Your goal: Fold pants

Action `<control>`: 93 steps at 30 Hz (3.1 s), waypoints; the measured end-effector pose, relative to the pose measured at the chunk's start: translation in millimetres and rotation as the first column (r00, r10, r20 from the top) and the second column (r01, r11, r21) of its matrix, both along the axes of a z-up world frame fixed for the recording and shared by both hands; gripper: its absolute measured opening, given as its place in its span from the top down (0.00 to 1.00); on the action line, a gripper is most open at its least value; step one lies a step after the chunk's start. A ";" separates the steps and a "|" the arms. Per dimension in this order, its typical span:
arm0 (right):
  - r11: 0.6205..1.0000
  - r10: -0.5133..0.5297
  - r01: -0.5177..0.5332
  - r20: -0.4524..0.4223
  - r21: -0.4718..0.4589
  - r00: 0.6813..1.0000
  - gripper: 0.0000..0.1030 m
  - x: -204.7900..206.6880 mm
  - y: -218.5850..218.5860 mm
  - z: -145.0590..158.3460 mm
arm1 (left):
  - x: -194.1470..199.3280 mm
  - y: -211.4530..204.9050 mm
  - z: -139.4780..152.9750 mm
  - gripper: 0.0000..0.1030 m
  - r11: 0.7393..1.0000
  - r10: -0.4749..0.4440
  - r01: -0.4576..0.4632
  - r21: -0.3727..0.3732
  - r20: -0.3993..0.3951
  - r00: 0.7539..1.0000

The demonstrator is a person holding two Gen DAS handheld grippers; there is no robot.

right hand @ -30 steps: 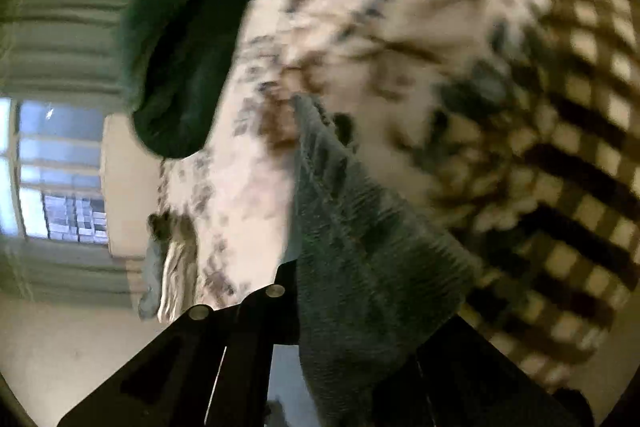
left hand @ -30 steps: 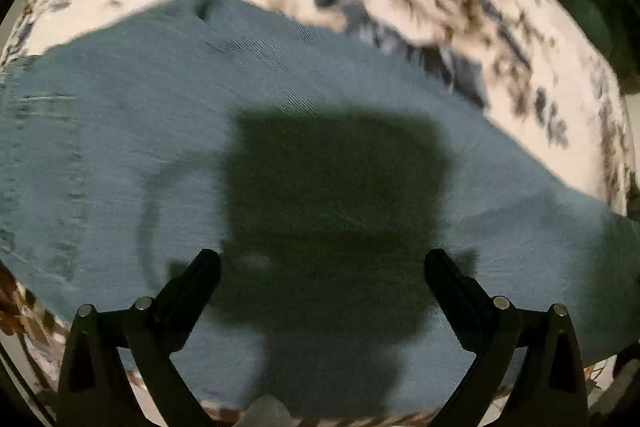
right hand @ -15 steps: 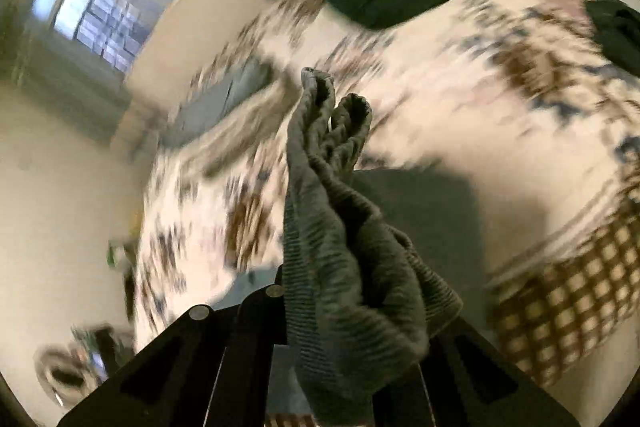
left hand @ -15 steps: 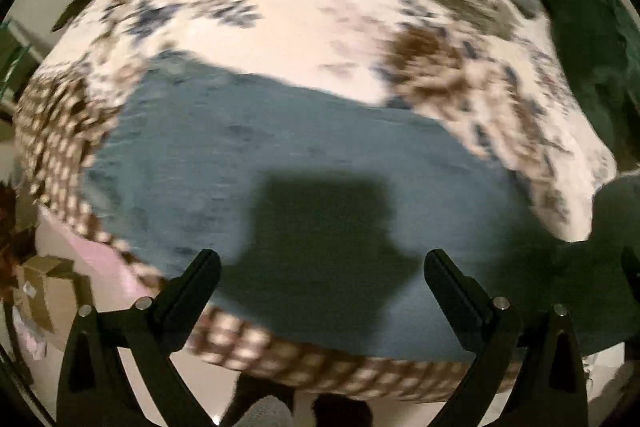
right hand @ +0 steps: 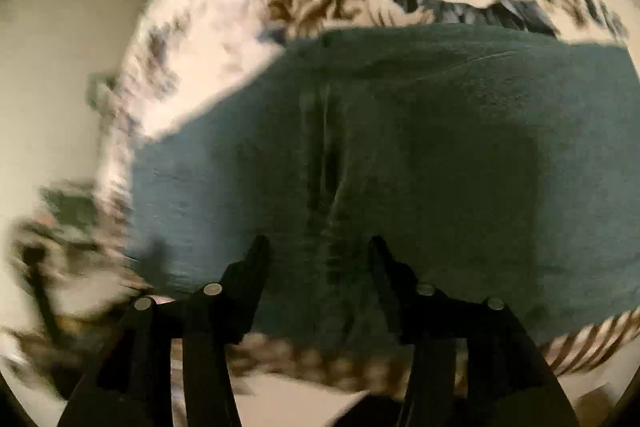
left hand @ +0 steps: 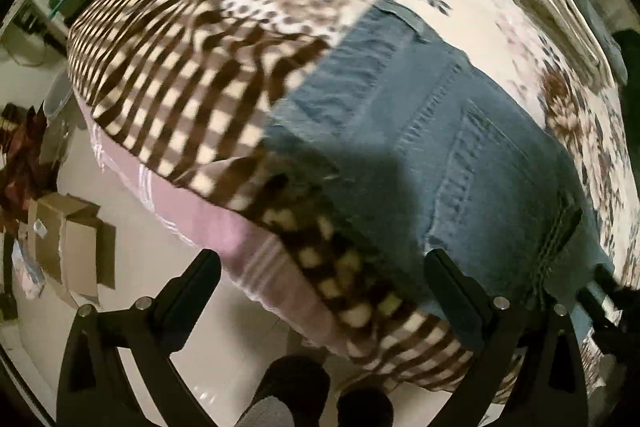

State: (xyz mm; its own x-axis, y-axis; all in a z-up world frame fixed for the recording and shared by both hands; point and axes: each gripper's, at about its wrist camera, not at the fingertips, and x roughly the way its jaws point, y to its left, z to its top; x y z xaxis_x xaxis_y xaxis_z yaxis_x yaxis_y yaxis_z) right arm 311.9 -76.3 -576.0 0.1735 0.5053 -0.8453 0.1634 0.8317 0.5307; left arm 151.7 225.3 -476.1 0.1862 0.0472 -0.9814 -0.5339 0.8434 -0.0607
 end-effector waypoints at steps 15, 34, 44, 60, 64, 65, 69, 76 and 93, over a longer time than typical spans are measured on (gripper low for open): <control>0.974 0.055 -0.085 -0.143 -0.212 0.988 0.63 69.3 32.8 -48.8 | -2.4 27.7 -7.8 0.00 0.995 0.101 -0.100 -0.022 0.042 0.994; 0.972 -0.097 0.054 -0.182 -0.230 0.978 0.49 28.6 -68.8 -25.4 | 7.4 42.2 12.1 0.78 0.965 0.219 -0.126 -0.231 0.440 0.871; 0.977 -0.053 0.008 -0.207 -0.211 0.977 0.49 26.6 -52.5 -31.7 | 7.7 87.1 -68.0 0.55 0.846 0.420 -0.261 -0.464 0.280 0.863; 0.916 -0.032 -0.027 -0.142 -0.399 0.989 0.04 23.6 -59.9 -20.2 | 9.4 -11.8 74.7 0.79 0.999 0.050 -0.040 -0.031 0.556 0.830; 0.913 -0.011 -0.033 -0.106 -0.407 0.994 0.04 18.8 -73.1 -7.7 | 17.1 -55.1 110.6 0.80 0.999 -0.036 0.028 0.022 0.598 0.801; 0.915 -0.011 -0.029 -0.097 -0.402 0.995 0.04 18.3 -82.5 -3.0 | 18.1 -69.3 120.4 0.80 0.998 -0.057 0.052 0.026 0.612 0.789; 0.919 -0.026 0.001 -0.060 -0.394 0.998 0.04 10.4 -118.8 15.0 | 19.8 -131.2 150.8 0.80 0.987 -0.143 0.152 0.043 0.650 0.747; 0.929 -0.147 0.115 -0.068 -0.351 0.987 0.04 -10.5 -226.4 34.4 | 21.8 -261.7 161.0 0.81 0.949 -0.261 0.315 0.032 0.644 0.719; 0.913 -0.290 0.251 -0.079 -0.322 0.954 0.04 -73.9 -436.2 6.4 | 36.9 -487.1 49.4 0.67 0.803 -0.563 0.596 0.012 0.344 0.751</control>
State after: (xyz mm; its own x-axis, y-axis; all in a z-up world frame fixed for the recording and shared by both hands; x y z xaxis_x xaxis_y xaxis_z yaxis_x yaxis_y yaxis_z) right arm 237.9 -512.5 -569.6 0.1521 0.1685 -0.9739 0.4529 0.8640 0.2202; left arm 188.6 -261.8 -426.7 0.4457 -0.2597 -0.8567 0.1192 0.9657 -0.2307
